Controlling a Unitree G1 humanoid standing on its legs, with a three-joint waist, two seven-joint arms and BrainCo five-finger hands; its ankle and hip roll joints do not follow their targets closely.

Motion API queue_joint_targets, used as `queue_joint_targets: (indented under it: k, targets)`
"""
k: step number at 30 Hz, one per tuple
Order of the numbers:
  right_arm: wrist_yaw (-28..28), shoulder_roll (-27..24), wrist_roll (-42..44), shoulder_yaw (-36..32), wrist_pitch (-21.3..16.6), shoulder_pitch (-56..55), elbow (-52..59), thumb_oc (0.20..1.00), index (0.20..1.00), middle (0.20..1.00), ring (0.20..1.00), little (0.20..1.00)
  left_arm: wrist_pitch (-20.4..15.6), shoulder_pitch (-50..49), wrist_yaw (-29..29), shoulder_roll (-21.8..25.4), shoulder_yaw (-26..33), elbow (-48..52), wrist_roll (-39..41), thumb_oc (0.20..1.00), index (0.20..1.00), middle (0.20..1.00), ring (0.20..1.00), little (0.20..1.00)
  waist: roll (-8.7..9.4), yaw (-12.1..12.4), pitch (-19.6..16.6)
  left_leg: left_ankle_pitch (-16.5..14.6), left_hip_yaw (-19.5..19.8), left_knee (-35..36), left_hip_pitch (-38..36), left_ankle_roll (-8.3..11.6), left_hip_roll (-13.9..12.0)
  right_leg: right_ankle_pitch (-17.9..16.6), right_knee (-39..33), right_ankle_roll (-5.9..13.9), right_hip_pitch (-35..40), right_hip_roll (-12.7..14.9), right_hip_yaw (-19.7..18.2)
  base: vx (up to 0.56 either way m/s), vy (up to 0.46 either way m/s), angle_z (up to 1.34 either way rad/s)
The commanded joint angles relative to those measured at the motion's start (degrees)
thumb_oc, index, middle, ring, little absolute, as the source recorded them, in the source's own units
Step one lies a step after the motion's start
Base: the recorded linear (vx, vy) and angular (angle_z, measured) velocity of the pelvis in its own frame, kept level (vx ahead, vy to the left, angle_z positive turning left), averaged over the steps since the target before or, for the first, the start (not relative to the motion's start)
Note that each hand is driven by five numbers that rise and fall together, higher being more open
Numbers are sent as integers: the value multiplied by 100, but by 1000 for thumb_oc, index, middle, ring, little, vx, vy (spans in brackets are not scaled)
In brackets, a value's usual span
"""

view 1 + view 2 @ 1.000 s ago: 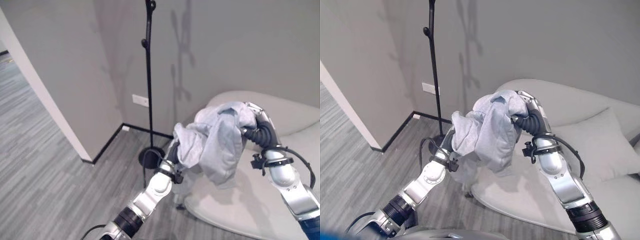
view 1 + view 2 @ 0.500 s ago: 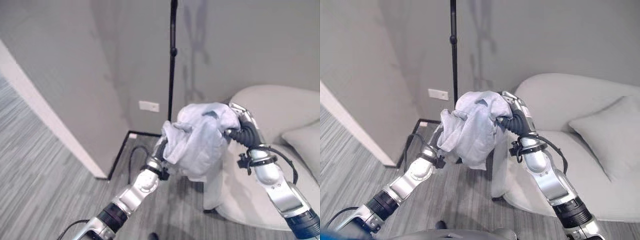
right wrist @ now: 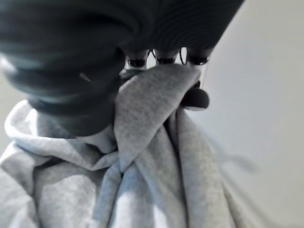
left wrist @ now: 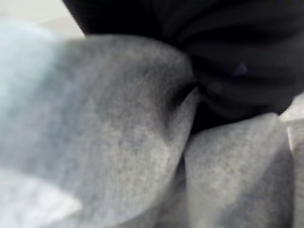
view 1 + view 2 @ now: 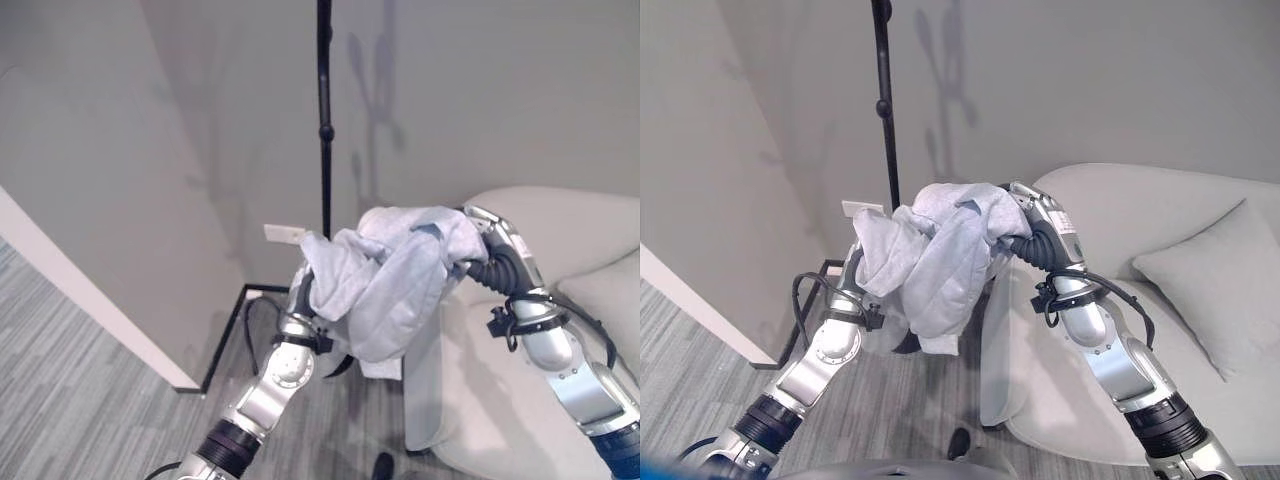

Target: Hang the clothes on the sofa on the clothes rack.

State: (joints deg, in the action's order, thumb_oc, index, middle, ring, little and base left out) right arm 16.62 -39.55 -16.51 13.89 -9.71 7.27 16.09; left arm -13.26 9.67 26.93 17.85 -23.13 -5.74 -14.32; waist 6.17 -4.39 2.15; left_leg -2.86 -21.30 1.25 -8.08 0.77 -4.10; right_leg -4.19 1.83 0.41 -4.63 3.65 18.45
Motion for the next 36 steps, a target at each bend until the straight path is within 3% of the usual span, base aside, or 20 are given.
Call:
queue_joint_targets:
  k: [1,6,9,10,11,13,16,17,21,23,24,25,27,28,29,30,32,33,35,36]
  targets:
    - [184,39,52,-380,-278,96,226,200,200,200,200,200,-243,320,176,10,6,92,-26,200,200,200,200,200,288,-52,-246,-454,-61,-944,213,338,-245,612,53,316,536,106,-191,40,-33,-5]
    - [105,-79,165,-513,-298,-111,221,200,200,200,200,200,-159,279,211,70,23,88,-111,200,200,200,200,200,365,-102,-282,-463,-64,-1381,225,395,-410,782,236,196,584,64,-242,105,-104,-4]
    - [159,-223,218,-596,-320,-14,132,200,200,200,200,200,-102,412,518,164,260,66,-279,200,200,200,200,200,419,-48,-200,237,7,-2416,593,552,-714,800,156,-15,722,-64,-311,41,-127,-7]
    - [160,-224,219,-592,-321,-4,128,200,200,200,200,200,-100,414,520,164,264,68,-282,200,200,200,200,200,408,-54,-190,229,23,-2457,611,570,-741,794,140,-29,734,-87,-305,133,-139,-21]
    - [190,-313,233,-594,-337,75,92,200,200,200,200,200,-64,433,674,252,447,148,-371,200,200,200,200,200,424,53,-135,839,231,-3186,894,652,-949,862,47,-151,916,-233,-433,123,-139,-27]
    - [203,-391,225,-519,-324,214,38,200,200,200,200,200,-23,396,799,286,593,216,-389,200,200,200,200,200,455,161,-59,1205,562,-3978,1314,641,-1014,921,29,-292,1046,-308,-559,128,-120,-40]
    - [206,-441,197,-376,-279,384,-99,200,200,200,200,200,-4,375,874,282,655,317,-377,200,200,200,200,200,512,279,-2,1273,930,-4714,1829,545,-947,945,62,-357,1098,-319,-656,59,-49,-4]
    - [180,-464,185,-364,-262,405,-139,200,200,200,200,200,8,382,904,242,679,302,-420,200,200,200,200,200,503,348,34,1013,986,-4970,2100,507,-912,1018,101,-355,1183,-303,-737,82,17,-37]
    - [111,-450,185,-468,-284,216,-95,200,200,200,200,200,-29,476,821,115,539,255,-401,200,200,200,200,200,509,445,-13,728,848,-4684,2424,490,-833,1073,64,-317,1342,-219,-782,116,47,-45]
    - [63,-480,133,-571,-273,25,-77,200,200,200,200,200,-50,596,704,41,379,216,-358,200,200,200,200,200,583,459,-16,682,602,-4330,2627,526,-1006,1093,5,-267,1481,-138,-749,171,99,-14]
    - [59,-486,144,-638,-276,-87,-77,200,200,200,200,200,-69,733,602,-16,211,143,-366,200,200,200,200,200,574,360,-70,629,299,-3298,2422,532,-1299,1091,3,-127,1491,-75,-704,176,137,3]
    - [57,-490,145,-647,-276,-98,-71,200,200,200,200,200,-73,739,606,-22,204,132,-368,200,200,200,200,200,602,383,-66,664,252,-3218,2365,525,-1263,1083,2,-121,1494,-40,-721,191,203,-8]
    - [78,-503,190,-656,-300,-84,-84,200,200,200,200,200,-64,889,642,-41,126,40,-377,200,200,200,200,200,598,309,-139,775,168,-1987,2147,578,-1418,1159,-14,67,1534,116,-709,174,221,-7]
    - [80,-493,208,-614,-308,-31,-106,200,200,200,200,200,-64,933,684,-47,129,26,-355,200,200,200,200,200,554,313,-160,852,320,-1526,2076,618,-1481,1222,-5,142,1557,163,-736,281,345,-14]
    - [158,-459,232,-394,-326,291,-299,200,200,200,200,200,-98,1073,920,-60,189,-120,-378,200,200,200,200,200,442,365,-181,1289,809,-646,1822,860,-1599,1292,60,283,1589,252,-866,326,363,-38]
    - [192,-482,182,-285,-328,461,-349,200,200,200,200,200,-87,1159,1094,-44,250,-165,-404,200,200,200,200,200,414,419,-183,1400,1123,-435,1739,993,-1680,1331,102,357,1635,324,-976,246,274,-67]
    - [230,-484,139,-231,-329,565,-366,200,200,200,200,200,-81,1218,1204,-34,309,-215,-439,200,200,200,200,200,358,443,-189,1513,1345,-257,1707,1056,-1771,1344,107,399,1661,373,-1069,263,267,-98]
    - [288,-558,78,-155,-364,702,-344,200,200,200,200,200,-63,1412,1504,-11,360,-340,-593,200,200,200,200,200,262,461,-188,1712,1816,-113,1649,1176,-1925,1384,116,530,1754,515,-1307,462,458,-90]
    - [288,-591,150,-174,-428,736,-306,200,200,200,200,200,-13,1605,1656,-9,340,-467,-751,200,200,200,200,200,138,468,-220,1486,2278,-252,1667,1196,-1853,1457,27,674,1898,688,-1485,465,443,-58]
    - [269,-625,125,-279,-433,629,-270,200,200,200,200,200,1,1657,1616,-30,324,-494,-810,200,200,200,200,200,63,415,-271,1288,2208,-343,1729,1213,-1772,1429,-31,769,2005,809,-1412,312,281,-39]
